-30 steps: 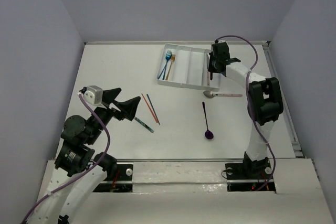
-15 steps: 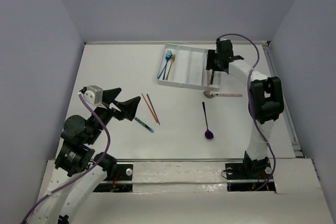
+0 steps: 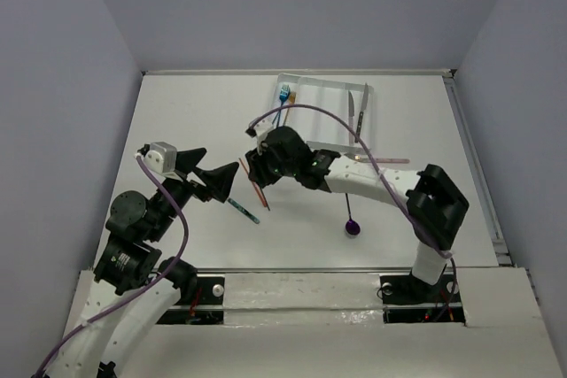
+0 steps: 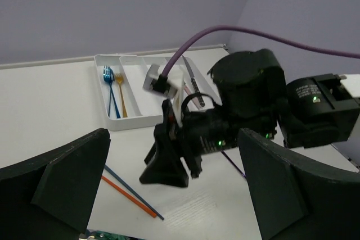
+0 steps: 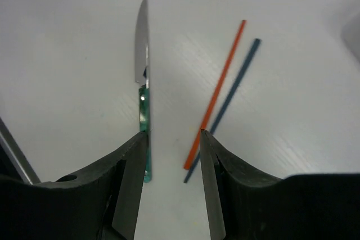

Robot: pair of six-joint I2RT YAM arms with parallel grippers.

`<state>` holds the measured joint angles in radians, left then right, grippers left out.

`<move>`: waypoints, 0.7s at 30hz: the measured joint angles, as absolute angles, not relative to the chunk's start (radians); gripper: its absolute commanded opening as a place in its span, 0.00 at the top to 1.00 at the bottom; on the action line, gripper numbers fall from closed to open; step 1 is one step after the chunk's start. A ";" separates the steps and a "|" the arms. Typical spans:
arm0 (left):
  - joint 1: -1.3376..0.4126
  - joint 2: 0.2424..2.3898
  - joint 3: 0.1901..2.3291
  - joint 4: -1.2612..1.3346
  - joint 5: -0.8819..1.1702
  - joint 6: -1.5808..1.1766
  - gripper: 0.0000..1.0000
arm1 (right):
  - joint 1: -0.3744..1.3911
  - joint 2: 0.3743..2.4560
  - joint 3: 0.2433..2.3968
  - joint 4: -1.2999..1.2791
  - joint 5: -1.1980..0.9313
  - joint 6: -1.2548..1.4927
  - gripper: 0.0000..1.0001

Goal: Sort the eating utensils into containers

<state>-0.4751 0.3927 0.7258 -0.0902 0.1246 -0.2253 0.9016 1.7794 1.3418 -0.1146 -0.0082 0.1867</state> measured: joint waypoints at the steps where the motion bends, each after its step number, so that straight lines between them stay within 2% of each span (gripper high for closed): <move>1: -0.475 0.393 0.726 -0.090 0.125 -0.225 0.01 | 0.939 1.798 1.346 -0.113 -0.012 0.187 0.49; 14: -0.463 0.392 0.725 -0.090 0.123 -0.225 0.01 | 1.089 2.103 1.507 -0.245 0.062 0.180 0.42; 18: -0.463 0.392 0.726 -0.090 0.124 -0.225 0.01 | 1.128 2.135 1.550 -0.286 0.093 0.182 0.48; 21: -0.463 0.392 0.726 -0.090 0.124 -0.225 0.01 | 1.156 2.168 1.589 -0.300 0.123 0.178 0.57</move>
<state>-0.4629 0.3916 0.7258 -0.0902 0.1238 -0.2253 1.1561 2.1685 1.5894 -0.2996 0.1230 0.1776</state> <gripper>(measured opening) 0.991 0.502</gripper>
